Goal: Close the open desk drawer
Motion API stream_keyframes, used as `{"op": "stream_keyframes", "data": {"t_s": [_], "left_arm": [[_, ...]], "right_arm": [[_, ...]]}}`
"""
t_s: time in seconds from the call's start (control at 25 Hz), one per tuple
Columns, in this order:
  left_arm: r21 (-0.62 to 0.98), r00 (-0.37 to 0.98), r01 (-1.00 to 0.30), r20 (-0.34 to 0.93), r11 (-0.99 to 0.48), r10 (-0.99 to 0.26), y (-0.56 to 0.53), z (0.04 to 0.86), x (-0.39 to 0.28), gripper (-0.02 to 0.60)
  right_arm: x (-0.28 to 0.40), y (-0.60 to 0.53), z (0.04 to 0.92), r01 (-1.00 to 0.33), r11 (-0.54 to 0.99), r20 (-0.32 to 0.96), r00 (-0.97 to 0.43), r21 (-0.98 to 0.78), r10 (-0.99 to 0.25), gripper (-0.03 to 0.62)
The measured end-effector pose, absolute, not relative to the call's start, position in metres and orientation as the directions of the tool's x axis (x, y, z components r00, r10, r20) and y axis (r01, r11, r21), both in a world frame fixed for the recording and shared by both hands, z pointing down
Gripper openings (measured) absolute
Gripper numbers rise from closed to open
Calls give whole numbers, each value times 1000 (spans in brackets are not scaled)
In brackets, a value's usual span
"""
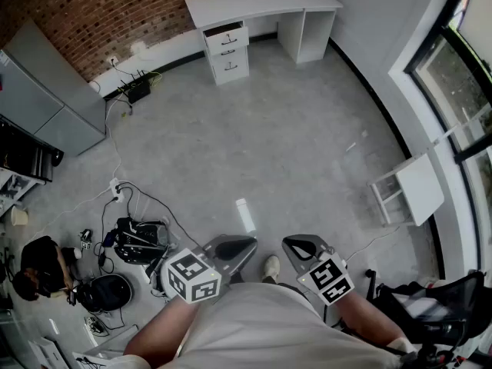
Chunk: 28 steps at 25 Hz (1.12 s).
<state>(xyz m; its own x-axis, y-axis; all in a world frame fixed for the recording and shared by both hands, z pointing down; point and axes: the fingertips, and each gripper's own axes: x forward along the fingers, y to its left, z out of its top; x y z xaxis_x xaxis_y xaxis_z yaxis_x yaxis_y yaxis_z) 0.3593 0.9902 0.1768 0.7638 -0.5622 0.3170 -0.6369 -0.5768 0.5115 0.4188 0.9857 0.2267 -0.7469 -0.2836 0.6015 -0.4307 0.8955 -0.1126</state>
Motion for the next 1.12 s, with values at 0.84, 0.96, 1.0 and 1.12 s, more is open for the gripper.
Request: {"op": "stream_keyframes", "data": {"t_s": [0.84, 0.96, 1.0, 1.12], "left_arm": [[566, 748, -627, 243, -536, -618, 903, 188, 121, 3], [576, 754, -616, 234, -537, -614, 859, 192, 115, 3], [578, 756, -614, 235, -538, -611, 841, 194, 114, 3], [572, 751, -626, 258, -531, -608, 780, 199, 109, 3]], "right_arm": [[172, 865, 213, -436, 893, 579, -758, -111, -298, 25], [166, 818, 220, -467, 872, 572, -760, -148, -309, 29], [164, 799, 222, -474, 866, 567, -763, -162, -311, 29], [158, 737, 229, -467, 866, 557, -774, -179, -302, 29]]}}
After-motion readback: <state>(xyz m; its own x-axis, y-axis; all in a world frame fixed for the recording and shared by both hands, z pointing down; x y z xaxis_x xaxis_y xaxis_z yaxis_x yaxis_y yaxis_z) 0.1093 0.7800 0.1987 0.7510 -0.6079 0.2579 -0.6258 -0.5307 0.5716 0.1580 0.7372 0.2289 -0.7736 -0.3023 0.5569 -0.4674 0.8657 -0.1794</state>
